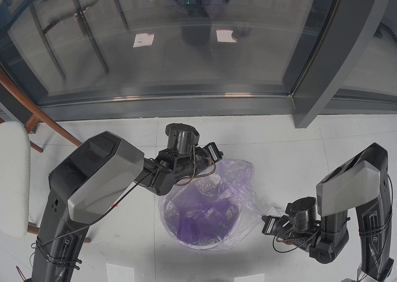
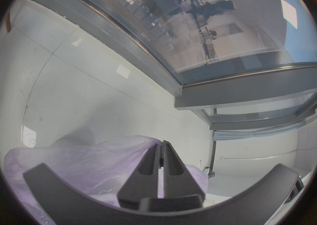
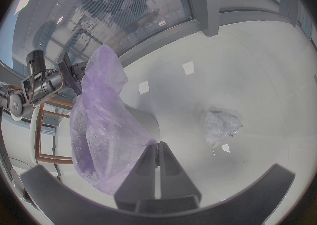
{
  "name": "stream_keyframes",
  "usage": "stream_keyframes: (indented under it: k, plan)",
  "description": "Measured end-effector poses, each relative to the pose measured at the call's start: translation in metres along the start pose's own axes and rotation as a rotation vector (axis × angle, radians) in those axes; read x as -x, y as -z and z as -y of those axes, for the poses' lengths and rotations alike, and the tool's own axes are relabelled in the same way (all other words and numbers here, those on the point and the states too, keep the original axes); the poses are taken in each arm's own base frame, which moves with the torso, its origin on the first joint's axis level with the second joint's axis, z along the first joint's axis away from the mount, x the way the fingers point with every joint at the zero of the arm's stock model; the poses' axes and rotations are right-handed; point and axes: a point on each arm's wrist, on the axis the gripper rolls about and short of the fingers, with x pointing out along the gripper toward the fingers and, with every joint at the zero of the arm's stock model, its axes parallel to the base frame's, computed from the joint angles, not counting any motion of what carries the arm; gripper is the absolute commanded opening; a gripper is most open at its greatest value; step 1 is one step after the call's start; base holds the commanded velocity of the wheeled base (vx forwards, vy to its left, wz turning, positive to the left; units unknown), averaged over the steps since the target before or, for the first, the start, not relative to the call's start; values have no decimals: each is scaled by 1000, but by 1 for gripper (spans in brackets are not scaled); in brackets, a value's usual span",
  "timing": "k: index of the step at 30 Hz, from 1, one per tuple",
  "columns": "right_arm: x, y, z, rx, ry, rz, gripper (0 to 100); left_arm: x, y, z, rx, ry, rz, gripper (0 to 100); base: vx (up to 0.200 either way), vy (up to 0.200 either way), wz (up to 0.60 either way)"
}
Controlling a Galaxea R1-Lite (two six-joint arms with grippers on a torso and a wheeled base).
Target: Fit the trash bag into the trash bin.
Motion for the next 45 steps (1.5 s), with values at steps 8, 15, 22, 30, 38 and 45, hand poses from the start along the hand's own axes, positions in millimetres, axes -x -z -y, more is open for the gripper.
stream_keyframes:
  k: [8,15,22,30,38,45]
  plan:
    - [-9,9,6,44,-10,-51,0,-6,-12,-4,13,-39,-8,0,0,0,0]
    - [-14,14,8,57,-37,-89,0,-8,-11,-10,18,-61,-13,0,0,0,0]
    - [-14,14,8,44,-41,-96,100,-8,-12,-10,17,-59,-9,100,0,0,0]
    - [-5,9,13,31,-20,-92,100,-6,-20,-14,35,-79,32,100,0,0,0]
    - [36,-2,22,-3,3,-119,100,14,-46,2,128,-49,122,100,0,0,0]
    - [66,-20,16,-74,-52,-64,100,58,-65,29,157,38,216,100,0,0,0]
